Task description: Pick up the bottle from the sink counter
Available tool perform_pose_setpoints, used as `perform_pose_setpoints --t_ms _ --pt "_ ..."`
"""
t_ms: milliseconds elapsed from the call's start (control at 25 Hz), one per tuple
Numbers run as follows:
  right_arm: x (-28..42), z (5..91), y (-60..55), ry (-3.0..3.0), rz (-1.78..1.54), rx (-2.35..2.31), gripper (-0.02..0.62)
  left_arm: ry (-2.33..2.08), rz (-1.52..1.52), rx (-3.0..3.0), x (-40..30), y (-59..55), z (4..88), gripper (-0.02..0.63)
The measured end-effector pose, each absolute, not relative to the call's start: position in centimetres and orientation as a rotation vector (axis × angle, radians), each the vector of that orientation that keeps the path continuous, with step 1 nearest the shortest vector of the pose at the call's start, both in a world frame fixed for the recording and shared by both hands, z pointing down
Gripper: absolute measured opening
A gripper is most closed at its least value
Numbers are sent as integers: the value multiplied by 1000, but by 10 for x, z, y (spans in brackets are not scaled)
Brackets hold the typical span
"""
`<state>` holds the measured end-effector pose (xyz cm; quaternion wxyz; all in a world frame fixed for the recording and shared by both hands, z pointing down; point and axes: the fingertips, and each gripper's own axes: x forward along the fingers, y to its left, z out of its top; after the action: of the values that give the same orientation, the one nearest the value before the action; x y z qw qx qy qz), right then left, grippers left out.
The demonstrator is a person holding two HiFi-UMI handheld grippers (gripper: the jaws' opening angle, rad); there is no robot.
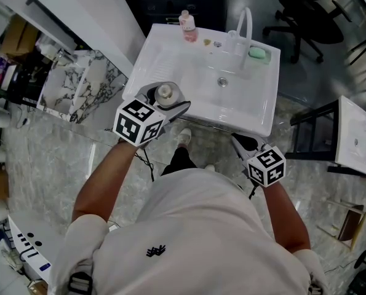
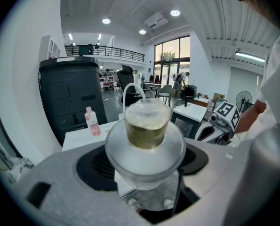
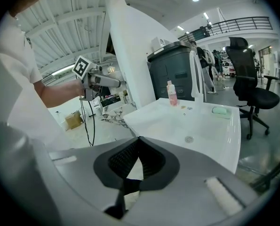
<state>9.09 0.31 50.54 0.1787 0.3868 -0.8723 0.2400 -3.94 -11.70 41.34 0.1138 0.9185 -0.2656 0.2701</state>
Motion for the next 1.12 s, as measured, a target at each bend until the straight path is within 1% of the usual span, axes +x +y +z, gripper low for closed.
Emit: perform_pose_setpoints --t_ms 1120 --pt "79 515 -14 -2467 674 1043 11 -781 808 2676 -50 -136 422 339"
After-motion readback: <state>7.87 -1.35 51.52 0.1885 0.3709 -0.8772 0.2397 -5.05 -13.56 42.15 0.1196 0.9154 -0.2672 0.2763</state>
